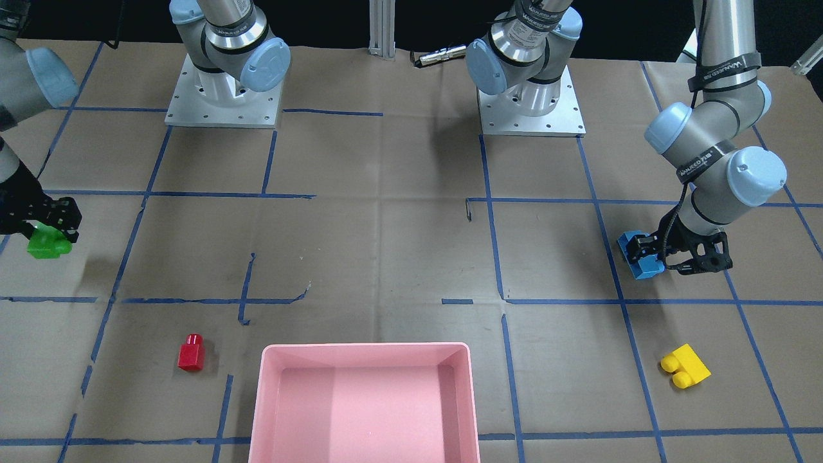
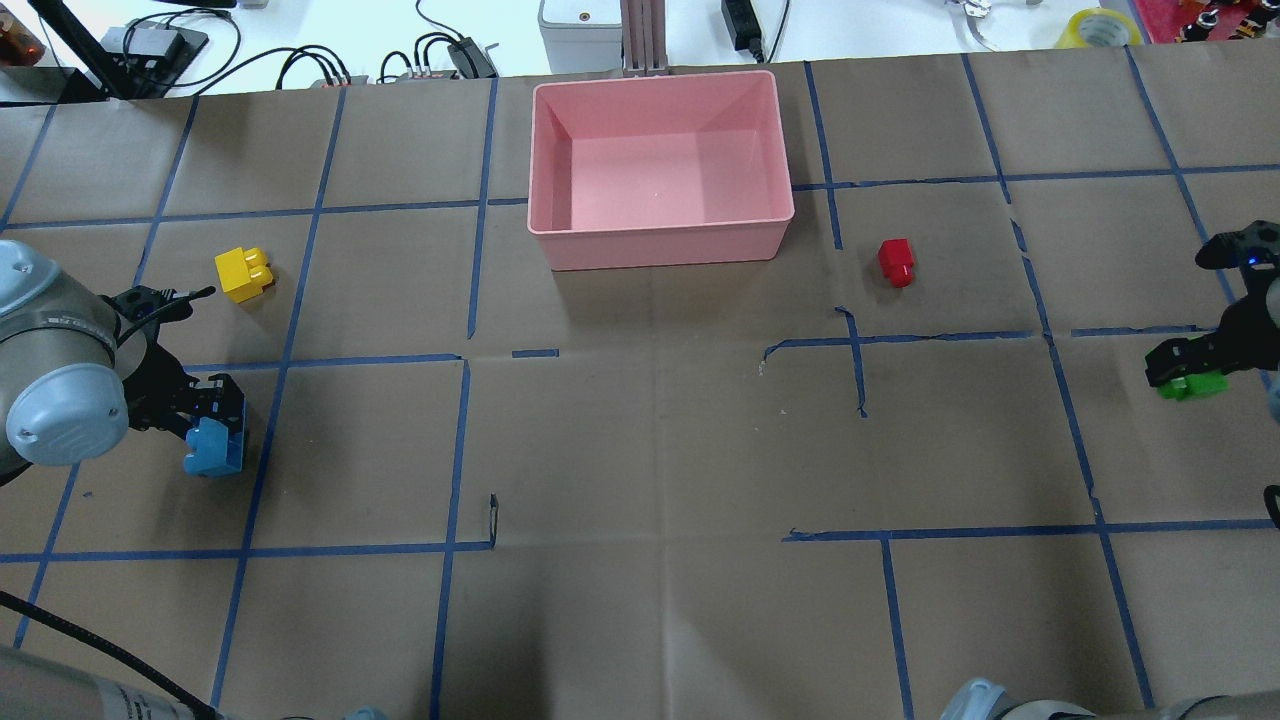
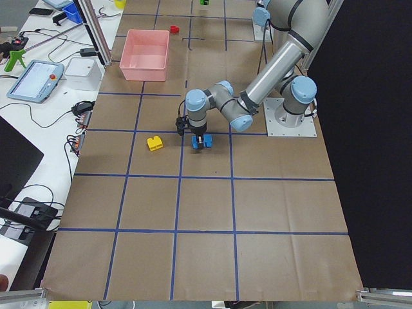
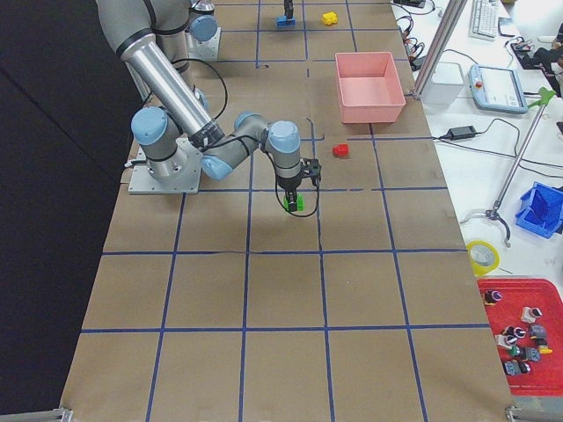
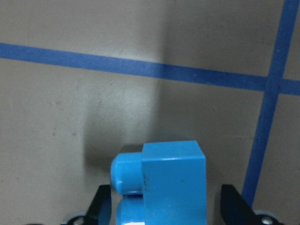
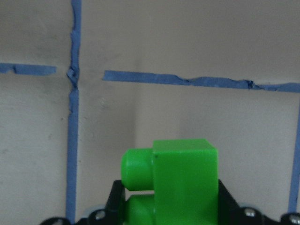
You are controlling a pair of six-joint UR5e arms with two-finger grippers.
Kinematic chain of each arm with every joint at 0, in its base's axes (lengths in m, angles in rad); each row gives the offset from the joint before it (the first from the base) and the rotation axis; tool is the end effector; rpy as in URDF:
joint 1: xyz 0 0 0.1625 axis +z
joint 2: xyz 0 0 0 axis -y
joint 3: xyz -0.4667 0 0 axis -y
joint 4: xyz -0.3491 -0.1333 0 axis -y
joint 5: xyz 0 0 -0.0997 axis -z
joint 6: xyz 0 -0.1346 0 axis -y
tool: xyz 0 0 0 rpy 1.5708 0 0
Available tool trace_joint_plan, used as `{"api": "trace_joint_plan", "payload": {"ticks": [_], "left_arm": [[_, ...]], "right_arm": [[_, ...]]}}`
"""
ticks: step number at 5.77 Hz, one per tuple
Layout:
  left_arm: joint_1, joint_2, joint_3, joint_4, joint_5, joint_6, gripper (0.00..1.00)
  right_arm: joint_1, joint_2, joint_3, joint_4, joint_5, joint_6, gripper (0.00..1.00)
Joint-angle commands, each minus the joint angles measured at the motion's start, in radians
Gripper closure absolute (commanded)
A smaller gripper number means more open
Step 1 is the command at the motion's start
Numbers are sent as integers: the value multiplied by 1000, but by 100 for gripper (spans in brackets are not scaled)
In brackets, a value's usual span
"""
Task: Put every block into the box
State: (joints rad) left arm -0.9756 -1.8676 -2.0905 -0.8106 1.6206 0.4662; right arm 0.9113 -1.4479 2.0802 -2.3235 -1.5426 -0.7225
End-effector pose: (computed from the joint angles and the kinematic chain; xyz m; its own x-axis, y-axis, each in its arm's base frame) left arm 0.1573 -0.4581 0.2146 -0.9918 -0.1265 -0.0191 -0.1276 0.9892 0.0726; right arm -0.1698 -0.4428 0.2978 -0.9964 -0.0614 0.0584 -0.0675 0.9918 -0.1086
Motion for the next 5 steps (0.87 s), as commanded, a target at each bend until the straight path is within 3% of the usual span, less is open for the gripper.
{"api": "trace_joint_plan", "payload": {"ticks": [1,2,3,5], "left_arm": [[0,14,15,-42,7,0,79],[-5,56,89,-144,4,-1,86],[-14,79,260,-380,-1,0,88],[-69,85,548,-639,-7,70,89]], "right_arm": [[168,-58,-259,355,4,184,91],[264,-46,-360,443,4,300,92],[387,-25,-412,464,7,410,93],[667,113,-564,449,33,719,93]]}}
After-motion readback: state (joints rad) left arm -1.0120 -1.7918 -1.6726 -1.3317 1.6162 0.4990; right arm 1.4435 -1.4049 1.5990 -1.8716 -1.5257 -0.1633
